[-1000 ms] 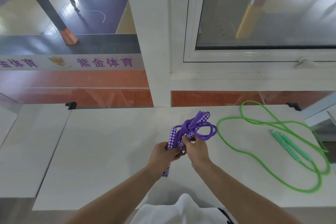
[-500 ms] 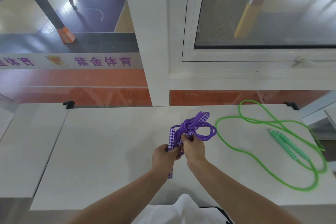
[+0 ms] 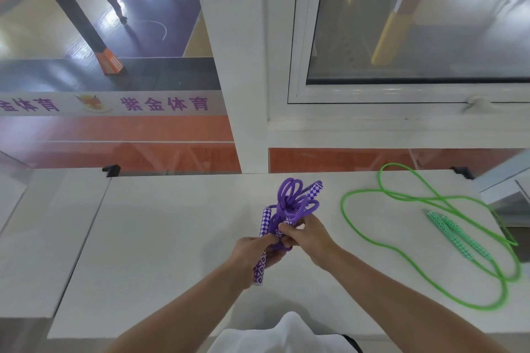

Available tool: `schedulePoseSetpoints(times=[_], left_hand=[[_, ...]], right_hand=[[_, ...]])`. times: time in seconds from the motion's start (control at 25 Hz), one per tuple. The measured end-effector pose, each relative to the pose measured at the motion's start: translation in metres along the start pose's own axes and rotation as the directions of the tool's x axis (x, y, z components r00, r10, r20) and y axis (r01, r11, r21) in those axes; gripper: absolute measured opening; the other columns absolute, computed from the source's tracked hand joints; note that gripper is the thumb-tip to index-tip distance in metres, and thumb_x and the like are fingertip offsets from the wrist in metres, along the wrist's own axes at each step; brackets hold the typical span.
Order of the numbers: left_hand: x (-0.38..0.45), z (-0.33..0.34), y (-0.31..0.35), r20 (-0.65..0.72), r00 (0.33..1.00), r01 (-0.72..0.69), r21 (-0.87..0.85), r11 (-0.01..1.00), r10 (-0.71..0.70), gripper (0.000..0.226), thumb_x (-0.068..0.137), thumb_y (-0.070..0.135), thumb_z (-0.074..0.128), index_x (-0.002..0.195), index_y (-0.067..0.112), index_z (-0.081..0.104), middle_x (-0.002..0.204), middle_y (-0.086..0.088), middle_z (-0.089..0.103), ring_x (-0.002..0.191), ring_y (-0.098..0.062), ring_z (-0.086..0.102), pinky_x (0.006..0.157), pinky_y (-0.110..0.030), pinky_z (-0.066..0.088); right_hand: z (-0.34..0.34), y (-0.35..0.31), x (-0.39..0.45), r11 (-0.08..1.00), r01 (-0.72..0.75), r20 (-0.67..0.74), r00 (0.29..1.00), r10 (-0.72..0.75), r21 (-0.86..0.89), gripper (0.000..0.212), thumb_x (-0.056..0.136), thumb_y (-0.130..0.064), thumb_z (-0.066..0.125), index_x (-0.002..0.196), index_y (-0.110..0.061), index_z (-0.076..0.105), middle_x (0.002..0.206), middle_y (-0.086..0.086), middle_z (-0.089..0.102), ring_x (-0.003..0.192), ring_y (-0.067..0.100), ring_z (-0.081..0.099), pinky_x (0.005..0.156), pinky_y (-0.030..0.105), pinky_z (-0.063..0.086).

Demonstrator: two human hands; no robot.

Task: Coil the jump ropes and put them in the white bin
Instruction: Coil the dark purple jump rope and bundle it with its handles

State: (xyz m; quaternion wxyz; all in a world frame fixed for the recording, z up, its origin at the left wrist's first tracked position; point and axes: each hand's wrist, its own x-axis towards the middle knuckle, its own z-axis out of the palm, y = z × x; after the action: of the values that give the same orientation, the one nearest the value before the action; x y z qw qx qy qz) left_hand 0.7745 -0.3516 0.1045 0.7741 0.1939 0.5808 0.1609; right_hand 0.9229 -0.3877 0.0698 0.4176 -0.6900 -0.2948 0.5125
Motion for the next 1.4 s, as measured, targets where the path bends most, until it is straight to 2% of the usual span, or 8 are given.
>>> schedulePoseSetpoints(times=[0.24,0.36,0.56,0.68,0.88,1.12,1.28,1.4], left_hand=[[0.009,-0.009,0.003,-0.068,0.996,0.075,0.161,0.984,-0.064,0.024,0.086,-0.002,0.072,0.102,-0.018,0.066,0.095,-0.032,0.072,0.061,-0.028,0.071,0.058,-0.032,0.062],[0.015,-0.008,-0.002,-0.085,0.995,0.075,0.21,0.975,-0.058,0.021,0.085,-0.003,0.071,0.099,-0.019,0.066,0.095,-0.033,0.072,0.063,-0.03,0.07,0.061,-0.034,0.063],[0.018,-0.011,0.008,0.002,0.992,0.123,0.242,0.962,-0.127,0.02,0.091,-0.001,0.065,0.106,-0.014,0.065,0.086,-0.024,0.071,0.064,-0.026,0.07,0.062,-0.032,0.063],[0.02,-0.021,0.017,0.02,0.985,0.144,0.431,0.891,-0.169,0.017,0.093,0.01,0.063,0.103,-0.004,0.065,0.081,-0.014,0.066,0.061,-0.02,0.064,0.062,-0.03,0.061],[0.027,-0.022,0.014,0.035,0.999,-0.044,0.699,0.714,0.028,0.022,0.07,0.034,0.061,0.075,0.013,0.067,0.068,-0.005,0.056,0.057,-0.021,0.045,0.06,-0.03,0.037],[0.043,-0.03,0.005,0.11,0.953,-0.252,0.809,0.531,0.284,0.028,0.07,0.035,0.05,0.088,0.018,0.061,0.077,0.002,0.066,0.066,-0.016,0.055,0.068,-0.031,0.046],[0.041,-0.041,0.003,0.14,0.931,-0.301,0.819,0.489,0.338,0.03,0.083,0.03,0.052,0.111,0.018,0.05,0.098,-0.003,0.068,0.082,-0.02,0.063,0.078,-0.036,0.051],[0.03,-0.047,0.012,0.216,0.9,-0.381,0.811,0.444,0.379,0.024,0.096,0.015,0.049,0.117,0.016,0.038,0.097,-0.006,0.063,0.079,-0.022,0.059,0.069,-0.032,0.044]], right_hand=[[-0.002,-0.001,-0.005,0.953,0.079,0.07,0.996,-0.061,-0.292,0.025,0.085,-0.023,0.075,0.104,-0.026,0.058,0.083,-0.012,0.064,0.073,0.003,0.06,0.059,0.012,0.042],[0.004,-0.004,-0.001,0.912,0.144,0.147,0.985,-0.094,-0.383,0.026,0.08,-0.017,0.073,0.099,-0.028,0.059,0.079,-0.01,0.066,0.071,0.005,0.062,0.062,0.021,0.052],[0.002,-0.004,0.006,0.997,-0.079,0.113,0.991,0.078,0.003,0.023,0.095,-0.033,0.062,0.114,-0.023,0.055,0.104,0.002,0.072,0.083,0.018,0.072,0.074,0.034,0.061],[-0.003,-0.002,0.007,0.997,-0.072,0.092,0.993,0.072,-0.005,0.015,0.1,-0.032,0.055,0.111,-0.022,0.054,0.103,0.006,0.072,0.082,0.022,0.075,0.074,0.036,0.062],[0.012,0.013,0.002,0.954,0.054,0.167,0.986,-0.005,-0.294,0.02,0.094,-0.032,0.061,0.113,-0.028,0.06,0.109,-0.008,0.067,0.093,0.008,0.069,0.084,0.029,0.058],[0.019,0.004,0.012,0.992,-0.114,0.085,0.99,0.11,0.048,0.034,0.1,-0.04,0.052,0.129,-0.03,0.036,0.113,0.008,0.07,0.086,0.025,0.075,0.076,0.039,0.063],[0.031,-0.003,0.013,0.981,-0.162,0.061,0.984,0.169,-0.109,0.029,0.103,-0.042,0.043,0.119,-0.022,0.056,0.112,0.003,0.071,0.096,0.022,0.071,0.088,0.042,0.06],[0.045,-0.003,0.012,0.948,-0.219,0.168,0.951,0.261,-0.231,0.029,0.101,-0.038,0.044,0.113,-0.02,0.063,0.119,0.001,0.068,0.112,0.017,0.061,0.102,0.043,0.049]])
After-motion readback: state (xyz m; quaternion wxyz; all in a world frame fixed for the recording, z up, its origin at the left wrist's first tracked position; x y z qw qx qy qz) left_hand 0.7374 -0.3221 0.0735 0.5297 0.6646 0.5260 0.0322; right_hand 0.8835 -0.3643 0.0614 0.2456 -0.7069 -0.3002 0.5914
